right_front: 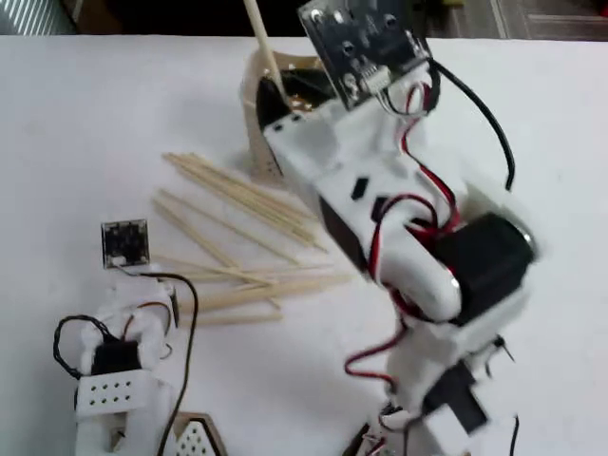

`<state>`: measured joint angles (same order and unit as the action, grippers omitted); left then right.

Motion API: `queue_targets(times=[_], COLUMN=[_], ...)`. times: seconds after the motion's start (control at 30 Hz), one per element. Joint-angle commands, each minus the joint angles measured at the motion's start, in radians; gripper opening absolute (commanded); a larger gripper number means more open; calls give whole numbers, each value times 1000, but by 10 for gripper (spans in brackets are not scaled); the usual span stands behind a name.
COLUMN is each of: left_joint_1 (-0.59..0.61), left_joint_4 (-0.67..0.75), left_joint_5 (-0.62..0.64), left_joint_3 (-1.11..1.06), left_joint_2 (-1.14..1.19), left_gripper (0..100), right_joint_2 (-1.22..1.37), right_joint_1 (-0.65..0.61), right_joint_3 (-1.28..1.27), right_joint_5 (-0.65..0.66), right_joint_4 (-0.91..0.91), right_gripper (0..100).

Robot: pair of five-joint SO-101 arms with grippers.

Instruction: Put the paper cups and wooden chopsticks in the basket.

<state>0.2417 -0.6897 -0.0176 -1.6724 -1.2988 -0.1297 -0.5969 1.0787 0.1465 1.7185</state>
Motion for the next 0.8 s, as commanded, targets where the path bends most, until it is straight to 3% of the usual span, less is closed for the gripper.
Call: queue_targets(times=[0.0, 0.27, 0.43, 0.77], left_joint_1=[-10, -10, -10, -10], left_joint_4=[18, 18, 18, 18], left_joint_5=[0, 0, 0, 0], left_joint_3=[3, 3, 3, 3], left_joint_2=[-28, -28, -28, -28], left_gripper=[25, 25, 25, 25], right_joint_2=[-156, -386, -501, -664], right_joint_1=[-2, 28, 36, 36], right_joint_3=[-149, -371, -477, -769], right_joint_5=[-8, -9, -89, -100], right_joint_4=[-7, -124, -120, -128], right_gripper=[17, 17, 17, 17])
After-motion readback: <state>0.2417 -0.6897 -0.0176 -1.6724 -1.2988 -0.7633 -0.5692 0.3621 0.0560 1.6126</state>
